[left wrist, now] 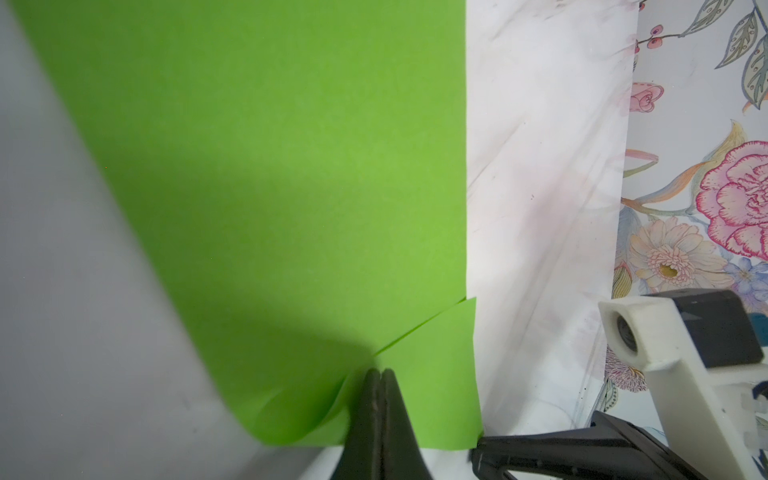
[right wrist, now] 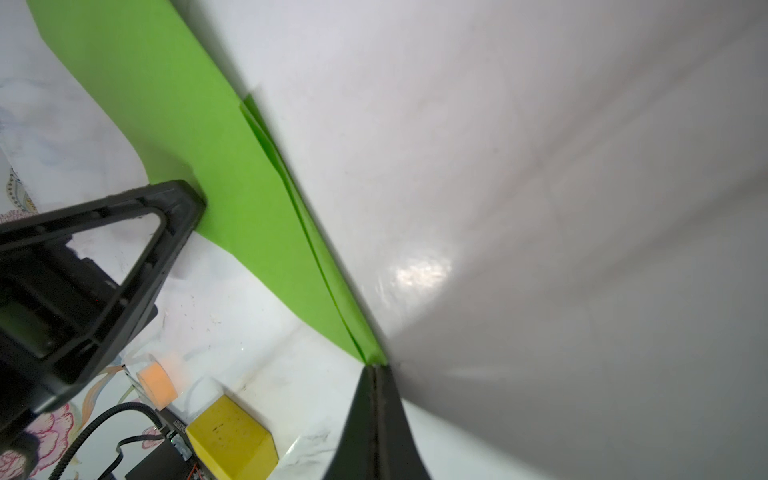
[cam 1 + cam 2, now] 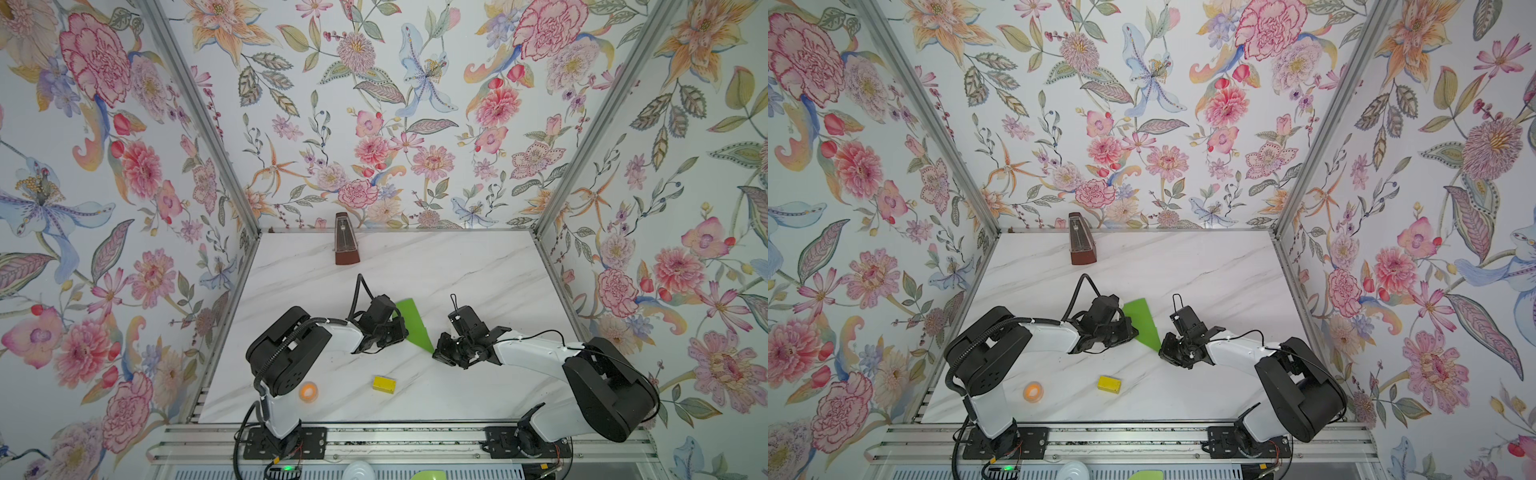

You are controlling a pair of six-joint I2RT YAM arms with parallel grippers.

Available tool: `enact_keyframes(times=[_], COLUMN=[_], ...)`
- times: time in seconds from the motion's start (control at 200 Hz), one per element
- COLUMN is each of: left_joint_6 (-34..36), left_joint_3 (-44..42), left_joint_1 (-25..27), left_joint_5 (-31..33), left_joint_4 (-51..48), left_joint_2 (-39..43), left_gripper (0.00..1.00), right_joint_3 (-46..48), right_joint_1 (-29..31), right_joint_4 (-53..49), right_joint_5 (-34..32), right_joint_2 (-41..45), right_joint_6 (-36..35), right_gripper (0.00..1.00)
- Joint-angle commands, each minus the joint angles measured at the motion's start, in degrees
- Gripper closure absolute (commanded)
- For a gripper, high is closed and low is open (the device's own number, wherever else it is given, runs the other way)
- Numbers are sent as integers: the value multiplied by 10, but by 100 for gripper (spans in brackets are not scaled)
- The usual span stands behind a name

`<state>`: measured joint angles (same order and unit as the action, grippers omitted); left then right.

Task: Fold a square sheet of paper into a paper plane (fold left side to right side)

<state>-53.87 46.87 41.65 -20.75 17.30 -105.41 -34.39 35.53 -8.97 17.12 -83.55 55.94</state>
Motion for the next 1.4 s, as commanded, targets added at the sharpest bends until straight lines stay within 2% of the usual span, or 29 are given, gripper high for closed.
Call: enact_keyframes(times=[0.0,0.22,0.52,0.756,0.906,1.146,1.396], left_joint_6=[6,8,12,37,101,279,349], left_joint_3=[-19,-18,-17,-8,19,124,223], left_joint_1=[0,1,1,0,-4,-3,23], left_joint_5=[16,14,13,14,10,4,-9], left_joint_4=[-40,-40,-41,-59,-105,-269,-392], left_joint_2=[-1,-1,5,16,32,43,-8], left_gripper=[100,100,100,100,99,94,95], right_joint_3=[3,-56,-123,-117,-100,-91,-97], right_joint_1=[-4,15,14,7,-2,-3,-3], right_joint_4=[-67,-7,-11,-19,-19,-18,-18], right_joint_5=[-28,19,20,14,17,24,25], right_joint_2=[13,24,-80,-132,-153,-156,-159], right_joint_6=[-7,-12,-26,-47,-61,-67,-65], right_gripper=[100,100,100,100,100,100,100])
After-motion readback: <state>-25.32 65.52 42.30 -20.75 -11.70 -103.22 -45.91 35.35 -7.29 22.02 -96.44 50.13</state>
